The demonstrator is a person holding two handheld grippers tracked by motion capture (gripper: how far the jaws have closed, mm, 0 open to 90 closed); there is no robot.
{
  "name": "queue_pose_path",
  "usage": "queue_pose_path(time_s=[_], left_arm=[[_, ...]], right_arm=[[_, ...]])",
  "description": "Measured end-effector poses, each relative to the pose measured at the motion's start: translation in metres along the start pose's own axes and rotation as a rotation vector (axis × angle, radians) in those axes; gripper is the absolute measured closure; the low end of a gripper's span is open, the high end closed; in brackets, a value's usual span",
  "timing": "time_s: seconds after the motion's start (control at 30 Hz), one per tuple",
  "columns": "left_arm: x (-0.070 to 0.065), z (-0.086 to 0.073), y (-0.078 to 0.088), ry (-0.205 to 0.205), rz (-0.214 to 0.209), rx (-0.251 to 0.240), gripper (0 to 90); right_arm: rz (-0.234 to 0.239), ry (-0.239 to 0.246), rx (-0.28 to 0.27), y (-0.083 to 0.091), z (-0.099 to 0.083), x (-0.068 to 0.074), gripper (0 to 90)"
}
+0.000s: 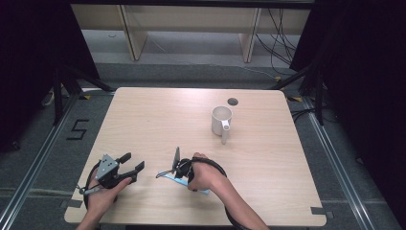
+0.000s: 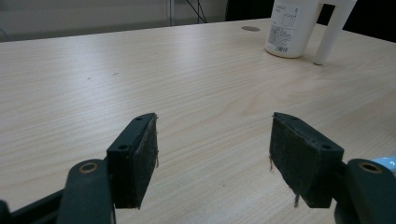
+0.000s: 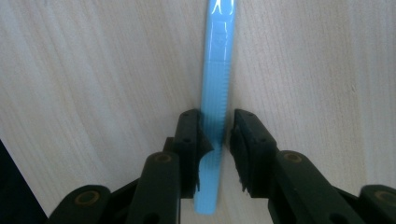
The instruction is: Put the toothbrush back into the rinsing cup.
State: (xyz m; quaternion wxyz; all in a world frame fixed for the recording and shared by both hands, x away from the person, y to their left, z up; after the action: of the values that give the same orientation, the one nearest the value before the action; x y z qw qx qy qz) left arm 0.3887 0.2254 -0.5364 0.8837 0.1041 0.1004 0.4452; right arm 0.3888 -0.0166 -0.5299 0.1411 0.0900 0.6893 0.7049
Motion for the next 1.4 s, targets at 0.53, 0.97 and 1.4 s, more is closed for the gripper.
queue_pose_path(time_s=[0.53,0.97,1.4], left_arm=[[-0.0001,0.0,0.0,-0.003,0.0,-0.001,32.1],[-0.0001,0.0,0.0,-0.002,0.0,0.0,32.1],[0.0003,0.0,0.0,0.0,0.001,0.0,32.1]], right_arm=[[0.008,-0.005,0.01,0.0004,0.001,0.0007,78.8],[0.023,-0.007,-0.016,0.0,-0.0008,-0.0029,79.1],[0.021,-0.01,-0.047,0.0072,-0.0022,-0.0048,79.1]])
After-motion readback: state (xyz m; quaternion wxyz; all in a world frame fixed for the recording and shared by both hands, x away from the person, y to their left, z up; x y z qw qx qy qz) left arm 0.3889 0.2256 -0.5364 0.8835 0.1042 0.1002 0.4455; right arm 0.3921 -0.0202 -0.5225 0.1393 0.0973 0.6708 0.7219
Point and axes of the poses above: each handheld gripper's, and its own axes: y roughly backward along the jaws, z roughly out of its top, x roughly to its left, the point moved 5 cm from there along -y, roughly forward along the jaws, and after that the axes turned 4 degrees about -z, right-handed, at the moved point
